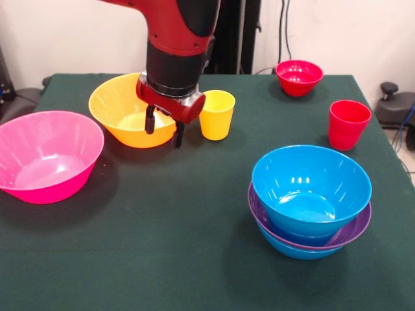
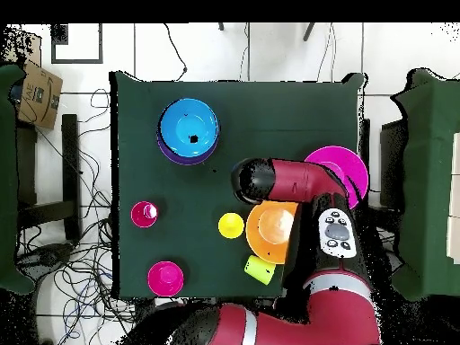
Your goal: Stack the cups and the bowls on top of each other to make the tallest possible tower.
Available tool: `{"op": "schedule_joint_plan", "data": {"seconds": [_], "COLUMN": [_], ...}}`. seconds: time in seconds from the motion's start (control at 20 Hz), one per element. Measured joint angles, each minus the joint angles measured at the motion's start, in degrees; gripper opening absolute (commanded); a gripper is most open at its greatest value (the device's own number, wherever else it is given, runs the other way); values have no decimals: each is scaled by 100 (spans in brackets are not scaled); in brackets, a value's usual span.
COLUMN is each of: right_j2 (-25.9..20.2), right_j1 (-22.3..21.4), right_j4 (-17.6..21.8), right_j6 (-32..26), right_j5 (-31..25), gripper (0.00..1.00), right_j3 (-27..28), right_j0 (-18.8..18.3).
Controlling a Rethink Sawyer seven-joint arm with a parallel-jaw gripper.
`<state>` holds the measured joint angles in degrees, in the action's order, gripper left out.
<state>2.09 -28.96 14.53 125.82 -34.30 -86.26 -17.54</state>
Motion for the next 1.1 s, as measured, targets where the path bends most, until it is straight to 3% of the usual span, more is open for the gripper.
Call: {"op": "schedule_joint_plan", "data": {"seconds": [0.55,1.1], "right_j2": [-1,0], "right_j1": [41,-347], "right_j4": [96,99], "right_j6": [0,0], "right_j5": [0,-2], "gripper": [100,100], "right_j3": [-166,-363], "right_j0": [-9,-9]}}
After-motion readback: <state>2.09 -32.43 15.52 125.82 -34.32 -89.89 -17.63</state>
